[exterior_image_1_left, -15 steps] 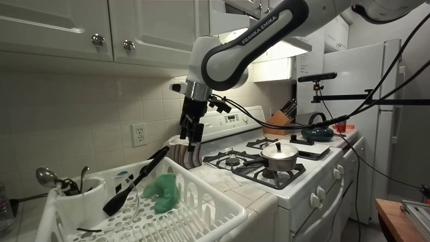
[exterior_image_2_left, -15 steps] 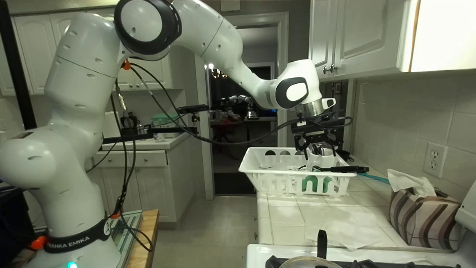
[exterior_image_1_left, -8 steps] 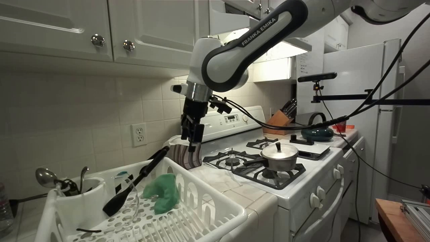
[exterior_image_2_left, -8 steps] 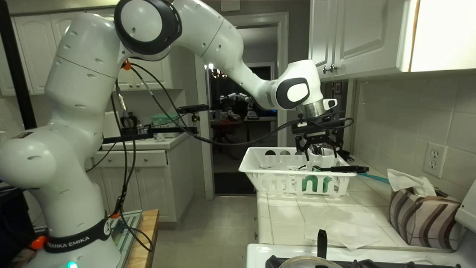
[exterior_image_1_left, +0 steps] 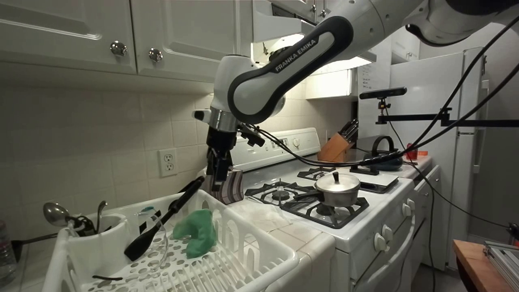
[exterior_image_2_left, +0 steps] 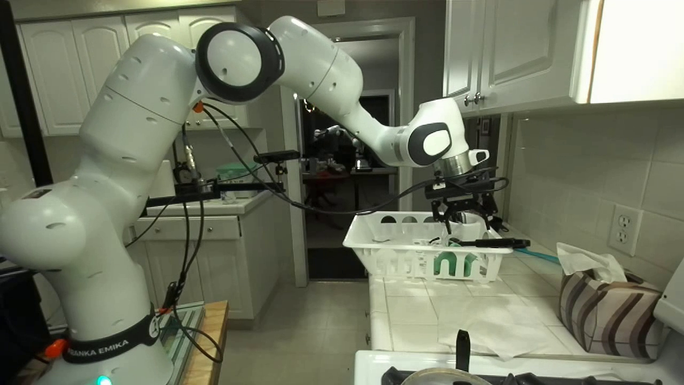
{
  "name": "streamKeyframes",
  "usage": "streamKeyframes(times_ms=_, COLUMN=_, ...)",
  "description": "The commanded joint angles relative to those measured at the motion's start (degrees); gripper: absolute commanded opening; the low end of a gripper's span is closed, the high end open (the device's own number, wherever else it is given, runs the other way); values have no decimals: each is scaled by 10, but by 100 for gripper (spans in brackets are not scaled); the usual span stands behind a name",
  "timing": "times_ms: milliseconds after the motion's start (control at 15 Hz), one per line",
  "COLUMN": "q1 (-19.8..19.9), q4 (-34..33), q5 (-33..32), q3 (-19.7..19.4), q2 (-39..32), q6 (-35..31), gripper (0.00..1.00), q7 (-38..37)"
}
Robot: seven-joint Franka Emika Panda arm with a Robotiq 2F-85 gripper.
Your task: Put the on the pot then move the green cloth to the right
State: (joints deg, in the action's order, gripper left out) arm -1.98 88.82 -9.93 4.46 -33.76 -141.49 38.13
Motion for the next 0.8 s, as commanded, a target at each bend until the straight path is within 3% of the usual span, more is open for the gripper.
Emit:
streamKeyframes(times_ms=0, q1=-15, q4=-81, q5=-13, q3=5, q2=-57, q6=27, gripper=100, q7=-17)
streamKeyframes(times_ms=733, q1=-16, q4=-187, q5=16, q3=46, q2=-149, q6=113, gripper=100, q7=6)
